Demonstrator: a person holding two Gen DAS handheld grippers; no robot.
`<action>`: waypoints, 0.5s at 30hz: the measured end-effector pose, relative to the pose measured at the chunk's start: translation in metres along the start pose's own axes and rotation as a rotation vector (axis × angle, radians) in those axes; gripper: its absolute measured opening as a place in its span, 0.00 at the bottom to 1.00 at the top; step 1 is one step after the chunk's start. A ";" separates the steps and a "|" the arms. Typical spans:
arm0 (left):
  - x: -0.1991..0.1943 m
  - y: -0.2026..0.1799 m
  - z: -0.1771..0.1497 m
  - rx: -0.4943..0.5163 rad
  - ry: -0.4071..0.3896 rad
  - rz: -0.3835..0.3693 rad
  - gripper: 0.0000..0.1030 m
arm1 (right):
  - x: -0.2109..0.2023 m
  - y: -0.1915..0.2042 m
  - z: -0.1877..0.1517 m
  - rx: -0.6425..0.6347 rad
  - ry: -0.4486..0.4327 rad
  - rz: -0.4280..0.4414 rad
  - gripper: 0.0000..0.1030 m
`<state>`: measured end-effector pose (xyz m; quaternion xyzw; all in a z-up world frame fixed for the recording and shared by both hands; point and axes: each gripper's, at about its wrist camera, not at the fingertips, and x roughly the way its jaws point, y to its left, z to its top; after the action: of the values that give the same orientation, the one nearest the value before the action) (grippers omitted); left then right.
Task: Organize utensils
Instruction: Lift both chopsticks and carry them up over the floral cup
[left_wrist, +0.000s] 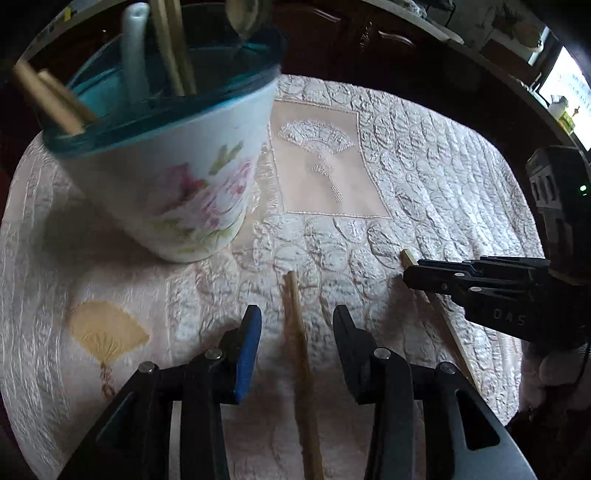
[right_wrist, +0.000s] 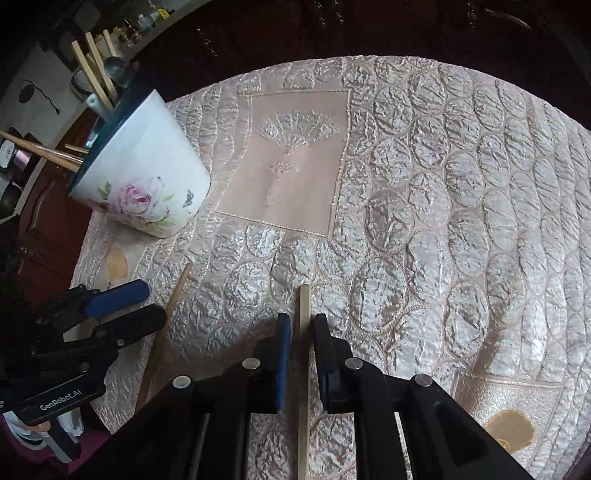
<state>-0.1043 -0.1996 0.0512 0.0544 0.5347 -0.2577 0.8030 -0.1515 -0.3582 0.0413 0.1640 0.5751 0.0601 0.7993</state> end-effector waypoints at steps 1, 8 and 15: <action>0.007 -0.001 0.003 0.007 0.012 0.010 0.40 | 0.002 -0.001 0.000 0.010 -0.007 0.015 0.15; 0.016 0.001 0.004 0.012 0.013 0.020 0.07 | -0.007 -0.004 -0.004 -0.034 -0.021 0.023 0.08; -0.049 0.020 0.000 -0.059 -0.085 -0.093 0.05 | -0.056 0.004 0.002 -0.045 -0.120 0.095 0.07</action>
<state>-0.1096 -0.1644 0.0911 -0.0052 0.5095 -0.2810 0.8133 -0.1673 -0.3705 0.0937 0.1763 0.5160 0.1011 0.8321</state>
